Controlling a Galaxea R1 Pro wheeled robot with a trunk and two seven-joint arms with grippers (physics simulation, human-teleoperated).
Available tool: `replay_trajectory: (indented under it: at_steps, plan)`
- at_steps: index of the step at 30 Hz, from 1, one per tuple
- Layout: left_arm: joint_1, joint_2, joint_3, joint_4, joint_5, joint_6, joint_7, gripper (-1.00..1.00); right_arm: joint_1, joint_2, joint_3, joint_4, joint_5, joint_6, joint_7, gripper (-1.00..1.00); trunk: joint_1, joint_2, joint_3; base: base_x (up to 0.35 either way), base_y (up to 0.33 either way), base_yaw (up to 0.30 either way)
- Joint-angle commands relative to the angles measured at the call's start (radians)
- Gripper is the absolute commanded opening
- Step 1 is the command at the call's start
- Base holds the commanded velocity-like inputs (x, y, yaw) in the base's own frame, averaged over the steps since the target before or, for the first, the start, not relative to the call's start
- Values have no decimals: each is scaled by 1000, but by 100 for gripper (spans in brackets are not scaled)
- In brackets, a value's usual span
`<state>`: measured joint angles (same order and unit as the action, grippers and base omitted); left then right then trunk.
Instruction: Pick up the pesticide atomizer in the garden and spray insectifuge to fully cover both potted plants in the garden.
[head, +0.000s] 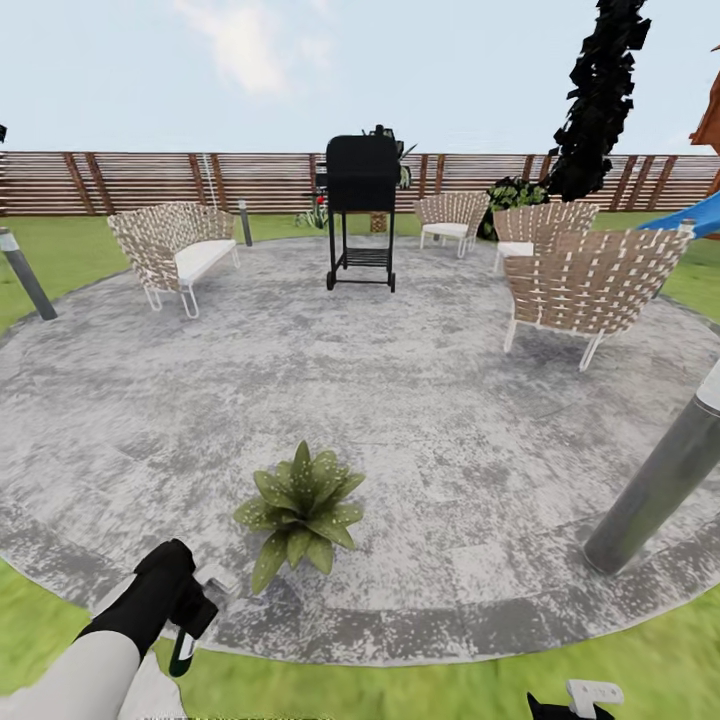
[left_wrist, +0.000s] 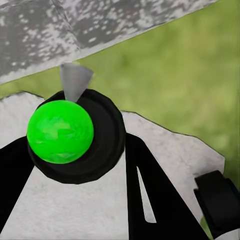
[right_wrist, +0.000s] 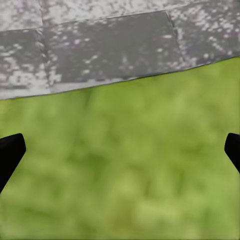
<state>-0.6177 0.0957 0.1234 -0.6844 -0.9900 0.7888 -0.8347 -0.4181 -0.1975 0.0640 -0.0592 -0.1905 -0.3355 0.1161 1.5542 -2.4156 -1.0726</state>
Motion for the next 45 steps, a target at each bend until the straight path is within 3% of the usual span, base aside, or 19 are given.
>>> replay_trajectory:
  at_steps: [1,16,20,25,26,28,30,32,37,42,45]
  plan:
    - [-1,-2,3,-1,-10,1,-9,-100,-1,0,7,1,-10,-3,5,100,0,0,-2,0,0,202]
    - [0,-9,8,-2,-8,1,-9,-100,-1,-2,7,2,-10,-3,5,100,0,0,-4,-69,-35,53]
    - [-9,-13,-1,-4,34,5,-16,-100,-1,-2,6,2,-10,-3,5,100,0,0,-4,-4,-2,0]
    - [-60,-11,-22,-3,36,49,-48,-100,-1,-3,5,2,-10,-3,5,100,0,0,-4,0,0,0]
    - [-86,-8,-42,0,30,84,-86,-100,-1,-3,5,2,-10,-3,5,100,0,0,-4,0,0,0]
    - [-137,-11,-143,-2,-5,153,-188,-100,-1,-3,6,2,-10,-3,5,100,0,0,-4,0,0,0]
    - [-176,-13,-222,-3,-28,193,-248,-100,-1,-2,6,2,-10,-2,5,100,0,0,-4,0,0,0]
    - [-214,-14,-256,-2,-35,211,-285,-100,-1,-1,7,2,-10,-2,5,100,0,0,-4,0,0,0]
    - [-293,-14,-273,14,-53,220,-303,-100,-1,-1,7,2,-10,-2,5,100,0,0,-4,0,0,0]
    - [-406,-23,-274,142,-81,221,-308,-100,-1,-2,7,2,-10,-2,5,100,0,0,-4,0,0,0]
    - [-434,-39,-277,168,-84,219,-329,-100,-1,-2,7,2,-10,-2,5,100,0,0,-4,0,0,0]
